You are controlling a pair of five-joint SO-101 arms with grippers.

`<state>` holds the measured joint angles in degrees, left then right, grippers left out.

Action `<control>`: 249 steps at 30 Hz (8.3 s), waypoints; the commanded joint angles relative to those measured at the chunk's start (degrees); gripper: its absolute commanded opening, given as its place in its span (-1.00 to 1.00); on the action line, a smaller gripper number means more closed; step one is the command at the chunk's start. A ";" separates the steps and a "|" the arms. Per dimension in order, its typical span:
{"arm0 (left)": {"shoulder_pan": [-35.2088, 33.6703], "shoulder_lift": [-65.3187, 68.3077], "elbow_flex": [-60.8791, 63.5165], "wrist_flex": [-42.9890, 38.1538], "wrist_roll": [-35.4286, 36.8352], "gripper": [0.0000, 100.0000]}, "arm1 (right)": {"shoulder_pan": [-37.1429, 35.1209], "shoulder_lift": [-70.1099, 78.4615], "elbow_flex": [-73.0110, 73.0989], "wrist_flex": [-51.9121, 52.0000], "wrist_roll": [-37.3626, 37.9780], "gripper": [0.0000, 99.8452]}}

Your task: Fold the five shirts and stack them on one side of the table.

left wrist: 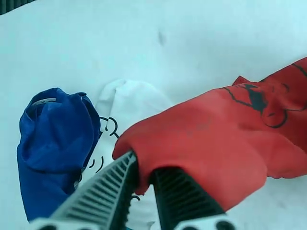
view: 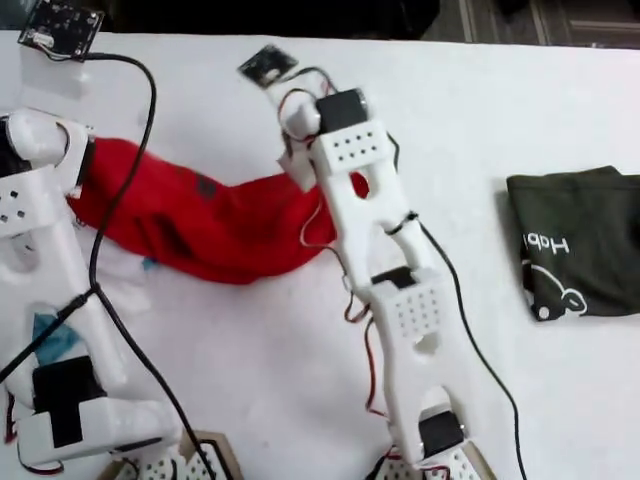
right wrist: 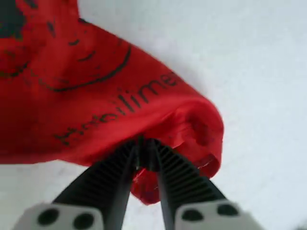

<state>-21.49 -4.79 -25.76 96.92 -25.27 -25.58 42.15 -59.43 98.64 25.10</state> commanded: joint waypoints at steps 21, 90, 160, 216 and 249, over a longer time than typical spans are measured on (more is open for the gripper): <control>-3.82 -1.36 0.00 -1.05 0.53 -0.95 | -17.36 -9.63 39.38 -18.95 -8.53 -0.38; -0.04 -7.60 0.44 2.99 0.18 -0.95 | -6.73 -36.44 40.70 0.22 4.92 -0.28; -0.04 -7.60 0.44 2.99 0.44 -0.95 | -10.42 -22.11 38.95 -6.90 7.74 -0.27; 0.31 -8.04 -0.09 2.90 0.44 -0.95 | -0.13 -11.56 22.68 0.04 18.11 -0.85; 0.31 -8.13 0.09 2.99 0.53 -0.95 | -3.38 -21.23 49.93 -27.38 18.55 -0.21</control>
<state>-21.41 -10.42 -25.05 100.18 -25.10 -29.10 20.53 -9.23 74.02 43.38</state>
